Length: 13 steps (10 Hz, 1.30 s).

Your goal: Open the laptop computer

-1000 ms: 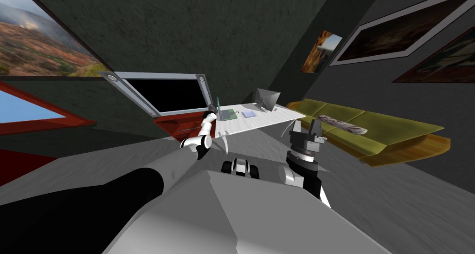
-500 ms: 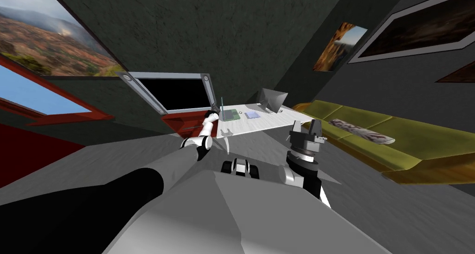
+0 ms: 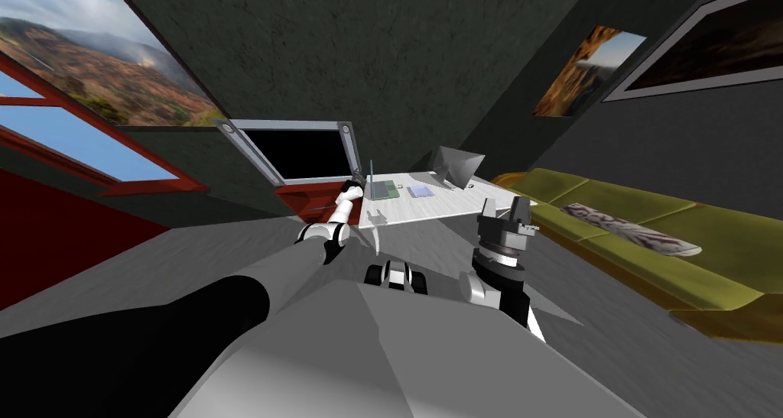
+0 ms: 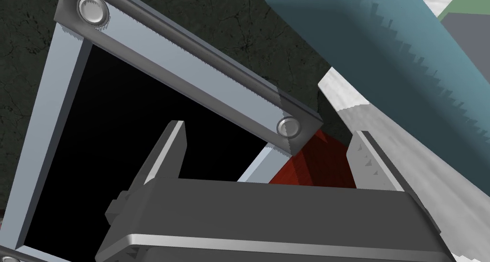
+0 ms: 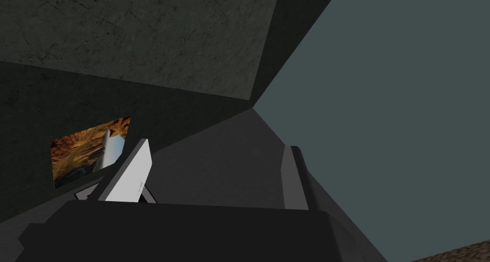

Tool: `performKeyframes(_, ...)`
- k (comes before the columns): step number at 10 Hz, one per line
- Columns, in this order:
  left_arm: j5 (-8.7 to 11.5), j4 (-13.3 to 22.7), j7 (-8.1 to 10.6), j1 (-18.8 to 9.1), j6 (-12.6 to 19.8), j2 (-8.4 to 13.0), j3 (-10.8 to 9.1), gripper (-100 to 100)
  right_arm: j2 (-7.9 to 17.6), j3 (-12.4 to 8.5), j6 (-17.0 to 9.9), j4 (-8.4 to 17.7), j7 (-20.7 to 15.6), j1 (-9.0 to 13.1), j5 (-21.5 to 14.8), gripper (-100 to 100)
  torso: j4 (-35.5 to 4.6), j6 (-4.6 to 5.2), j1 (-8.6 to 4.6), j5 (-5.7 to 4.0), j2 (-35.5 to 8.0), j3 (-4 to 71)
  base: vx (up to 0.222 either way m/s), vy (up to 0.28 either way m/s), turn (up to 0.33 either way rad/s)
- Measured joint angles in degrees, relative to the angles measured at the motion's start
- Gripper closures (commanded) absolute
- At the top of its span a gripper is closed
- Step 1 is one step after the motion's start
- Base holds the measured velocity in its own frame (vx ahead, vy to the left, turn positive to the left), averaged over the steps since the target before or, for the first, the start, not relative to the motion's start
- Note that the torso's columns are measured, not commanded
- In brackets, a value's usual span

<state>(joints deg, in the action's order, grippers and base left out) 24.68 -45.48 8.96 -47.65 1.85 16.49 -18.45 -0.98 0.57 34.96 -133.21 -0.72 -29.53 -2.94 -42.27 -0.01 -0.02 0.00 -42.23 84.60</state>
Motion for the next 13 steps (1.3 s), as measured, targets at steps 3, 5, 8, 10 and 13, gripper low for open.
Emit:
performKeyframes(3, -1.8, -0.9, 4.12, 0.4, 0.2, -0.2, 3.02, -100, 0.0, 0.0, 0.0, 0.0, 0.0, 0.0, 0.0, 0, 0.0, 0.00, -0.02, 0.00, 0.0, 0.0, 0.050, -0.031, 0.132)
performKeyframes(5, -2.4, 0.7, 6.91, -0.5, -0.2, 0.4, 5.43, -100, 0.0, 0.0, 0.0, 0.0, 0.0, 0.0, 0.0, 0, 0.0, -0.01, 0.04, 0.01, -0.1, 0.0, 0.036, -0.020, 0.084)
performKeyframes(8, -1.5, 0.3, 4.68, -0.2, -0.2, 0.0, 3.12, 100, 0.0, 0.0, 0.0, 0.0, 0.0, 0.0, 0.0, 0, -0.1, -0.04, 0.11, 0.03, -0.3, -0.2, -0.054, 0.032, -0.181)
performKeyframes(10, -0.1, 0.2, 1.59, 0.1, -0.2, 0.1, 0.62, 100, 0.0, 0.0, 0.0, 0.0, 0.0, 0.0, 0.0, 0, 0.0, 0.03, 0.07, 0.02, -0.1, -0.1, -0.066, 0.038, -0.142)
performKeyframes(13, 1.2, -0.1, -2.87, 0.2, -0.1, -0.5, -3.22, 100, 0.0, 0.0, 0.0, 0.0, 0.0, 0.0, 0.0, 0, 0.0, 0.04, -0.02, -0.01, 0.0, 0.0, -0.055, 0.019, -0.125)
